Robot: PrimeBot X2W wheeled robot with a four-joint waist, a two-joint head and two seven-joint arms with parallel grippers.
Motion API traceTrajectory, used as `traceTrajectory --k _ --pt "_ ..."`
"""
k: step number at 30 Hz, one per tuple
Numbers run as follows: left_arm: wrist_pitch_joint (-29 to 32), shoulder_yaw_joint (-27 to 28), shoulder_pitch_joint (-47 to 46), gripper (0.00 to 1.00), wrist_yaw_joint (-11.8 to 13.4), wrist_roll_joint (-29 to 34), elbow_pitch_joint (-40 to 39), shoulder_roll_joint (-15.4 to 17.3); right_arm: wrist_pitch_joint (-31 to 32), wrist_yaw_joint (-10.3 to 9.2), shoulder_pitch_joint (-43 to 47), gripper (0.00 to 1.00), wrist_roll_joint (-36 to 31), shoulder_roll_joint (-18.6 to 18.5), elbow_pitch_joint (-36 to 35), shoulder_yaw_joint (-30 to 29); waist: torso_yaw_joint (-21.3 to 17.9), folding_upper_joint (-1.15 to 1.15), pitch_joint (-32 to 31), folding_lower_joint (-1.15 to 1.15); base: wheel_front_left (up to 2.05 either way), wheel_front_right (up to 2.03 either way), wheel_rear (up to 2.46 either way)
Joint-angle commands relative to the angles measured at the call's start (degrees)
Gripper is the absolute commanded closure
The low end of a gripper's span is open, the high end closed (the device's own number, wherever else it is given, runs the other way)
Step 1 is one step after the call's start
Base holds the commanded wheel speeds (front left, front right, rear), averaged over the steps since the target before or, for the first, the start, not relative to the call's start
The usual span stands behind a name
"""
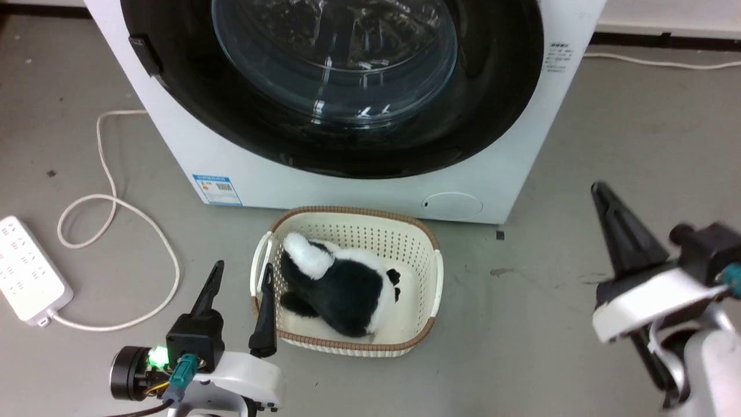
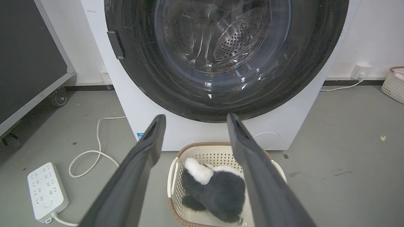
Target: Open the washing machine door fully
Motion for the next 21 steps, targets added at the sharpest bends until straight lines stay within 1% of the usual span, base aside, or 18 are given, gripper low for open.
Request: traceTrajectory --k 1,11,21 --pt "-0.77 -0.16 -1.02 0.0 0.25 0.0 -0.3 0.04 0.39 -0.04 -2.01 1.0 1.17 -0.53 0.43 -0.38 0.2 0.0 0.56 0.0 0.0 0.0 0.0" --pt "-1.96 -0.78 -2.59 0.0 0.49 0.11 -0.67 0.1 3.72 -0.05 -12.08 1.0 9.81 -0.23 4.32 -4.03 1.44 0.0 4.1 0.0 0.0 0.0 0.0" --pt "-3.16 -1.89 -4.6 0.0 0.97 -0.02 -0.91 0.09 10.42 -0.05 -22.67 1.0 19.56 0.16 9.96 -7.26 2.89 0.0 8.18 0.0 0.0 0.0 0.0"
